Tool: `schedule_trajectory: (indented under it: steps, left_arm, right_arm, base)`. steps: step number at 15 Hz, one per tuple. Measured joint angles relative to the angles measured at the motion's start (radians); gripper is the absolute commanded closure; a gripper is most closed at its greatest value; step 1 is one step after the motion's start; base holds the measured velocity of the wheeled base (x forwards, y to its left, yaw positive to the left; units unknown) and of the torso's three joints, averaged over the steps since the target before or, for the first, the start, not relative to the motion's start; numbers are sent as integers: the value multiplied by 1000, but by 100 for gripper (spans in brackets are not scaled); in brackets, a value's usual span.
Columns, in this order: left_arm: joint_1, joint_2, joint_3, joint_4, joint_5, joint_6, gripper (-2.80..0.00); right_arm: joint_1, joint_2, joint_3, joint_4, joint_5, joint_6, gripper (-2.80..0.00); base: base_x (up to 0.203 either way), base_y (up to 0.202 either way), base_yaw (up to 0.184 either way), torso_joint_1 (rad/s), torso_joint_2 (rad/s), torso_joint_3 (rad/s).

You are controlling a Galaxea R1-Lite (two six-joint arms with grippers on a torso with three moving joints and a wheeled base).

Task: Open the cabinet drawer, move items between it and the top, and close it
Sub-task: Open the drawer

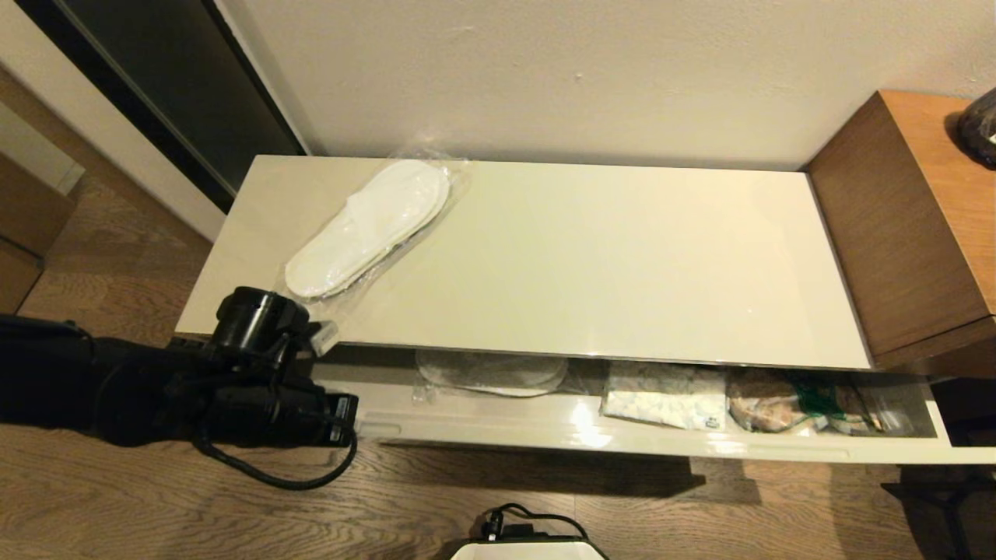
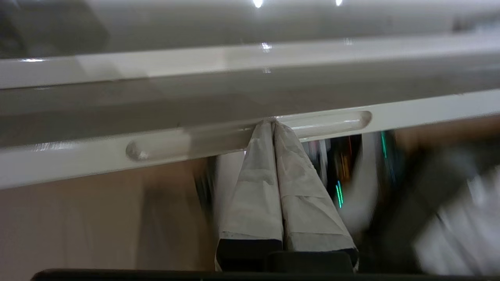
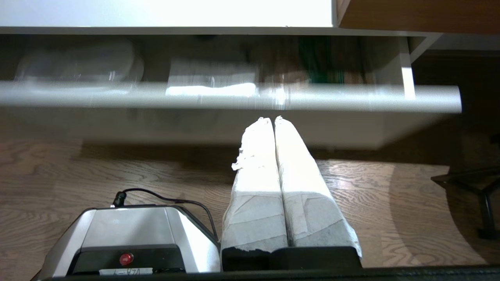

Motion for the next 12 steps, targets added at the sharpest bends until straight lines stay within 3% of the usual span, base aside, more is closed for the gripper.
schedule_trajectory:
  steps: [5,9,11,12]
  left_arm:
    - [1,-187,3,224,-139,-43,0]
    - [0,-472,-66,424,-185,-203,0]
    - [2,-559,-136,565,-172,-299,0]
    - [3,-583,-159,579,-146,-333,0]
  right_arm:
    - [1,0,0,1,1,0,0]
    - [0,0,0,1,1,0,0]
    - [-1,0,0,1,1,0,0]
    - [0,0,0,1,1,0,0]
  base:
    - [0,0,0,0,0,0]
    - [0,0,0,0,0,0]
    - [0,0,0,0,0,0]
    - [0,0,0,0,0,0]
